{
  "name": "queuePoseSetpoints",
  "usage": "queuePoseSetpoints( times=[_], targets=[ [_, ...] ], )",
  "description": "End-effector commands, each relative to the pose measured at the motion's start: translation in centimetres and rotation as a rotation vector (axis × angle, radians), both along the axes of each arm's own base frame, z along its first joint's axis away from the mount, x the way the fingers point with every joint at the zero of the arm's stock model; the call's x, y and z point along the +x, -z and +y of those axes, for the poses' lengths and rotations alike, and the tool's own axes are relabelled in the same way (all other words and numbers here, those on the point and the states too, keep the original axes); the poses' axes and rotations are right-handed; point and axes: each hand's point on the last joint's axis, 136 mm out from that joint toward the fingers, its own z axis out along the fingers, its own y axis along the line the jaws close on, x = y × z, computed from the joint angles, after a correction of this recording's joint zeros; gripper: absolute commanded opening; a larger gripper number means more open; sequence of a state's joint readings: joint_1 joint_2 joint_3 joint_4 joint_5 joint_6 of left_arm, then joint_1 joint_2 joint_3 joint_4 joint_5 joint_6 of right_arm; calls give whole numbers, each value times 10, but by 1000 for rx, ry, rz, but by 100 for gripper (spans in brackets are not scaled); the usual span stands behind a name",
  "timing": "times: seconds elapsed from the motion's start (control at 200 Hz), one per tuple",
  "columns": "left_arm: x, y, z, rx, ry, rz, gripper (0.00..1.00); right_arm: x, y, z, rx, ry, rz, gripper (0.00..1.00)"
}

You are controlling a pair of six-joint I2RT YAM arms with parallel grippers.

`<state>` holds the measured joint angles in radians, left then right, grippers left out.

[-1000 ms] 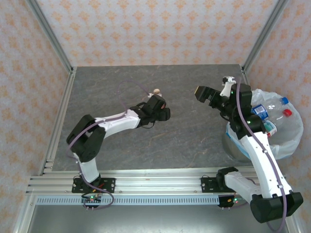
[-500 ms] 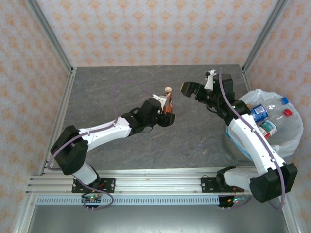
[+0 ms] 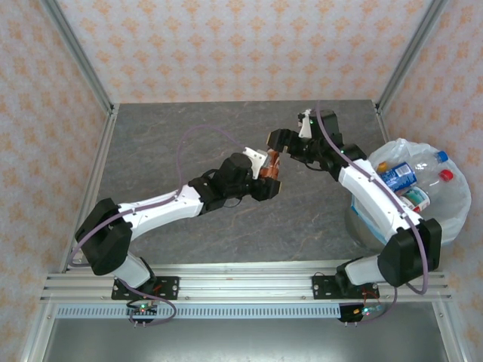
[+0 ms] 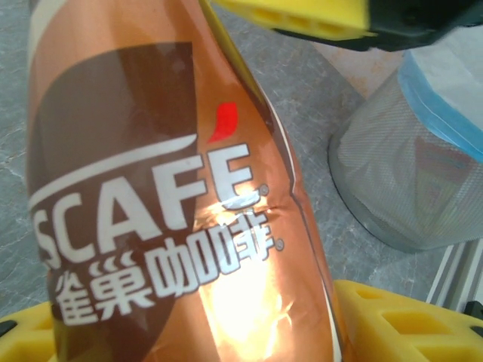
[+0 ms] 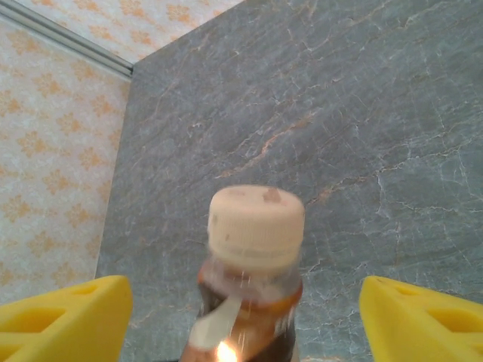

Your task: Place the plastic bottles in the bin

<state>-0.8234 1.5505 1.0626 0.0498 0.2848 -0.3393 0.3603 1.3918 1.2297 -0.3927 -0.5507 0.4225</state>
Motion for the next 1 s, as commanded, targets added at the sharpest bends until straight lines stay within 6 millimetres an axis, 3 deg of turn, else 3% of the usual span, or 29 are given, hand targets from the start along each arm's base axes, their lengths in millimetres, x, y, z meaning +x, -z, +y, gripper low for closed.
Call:
queuePoseSetpoints(
  times=[0.0,0.15,0.325,0.485,0.58,0.641,0.746,0.996],
  targets=[
    [-7,-27,-11,-38,56,-74,56,13,-24,10,62,-9,-61,75],
    [-8,-30,-15,-40,66,-82,56,16,-11,12,50,-15,-35,66],
    [-7,-31,-16,-49,59,-83,56,12,-9,0,-9,10,-76,48],
    [-9,-37,-16,-58,65,-81,59,5,-20,-14,-65,43,-139,20],
    [-10,-39,-14,-55,60,-85,68,2,-28,-26,-100,79,-185,7],
    [-11,-41,-14,-69,65,-91,84,0,-36,-34,-124,105,-221,2],
    [-13,-45,-12,-88,66,-99,100,-5,-52,-50,-174,159,-278,0],
    [-8,-58,10,-127,-20,-162,100,-29,-100,-96,-298,307,-414,0]
  ],
)
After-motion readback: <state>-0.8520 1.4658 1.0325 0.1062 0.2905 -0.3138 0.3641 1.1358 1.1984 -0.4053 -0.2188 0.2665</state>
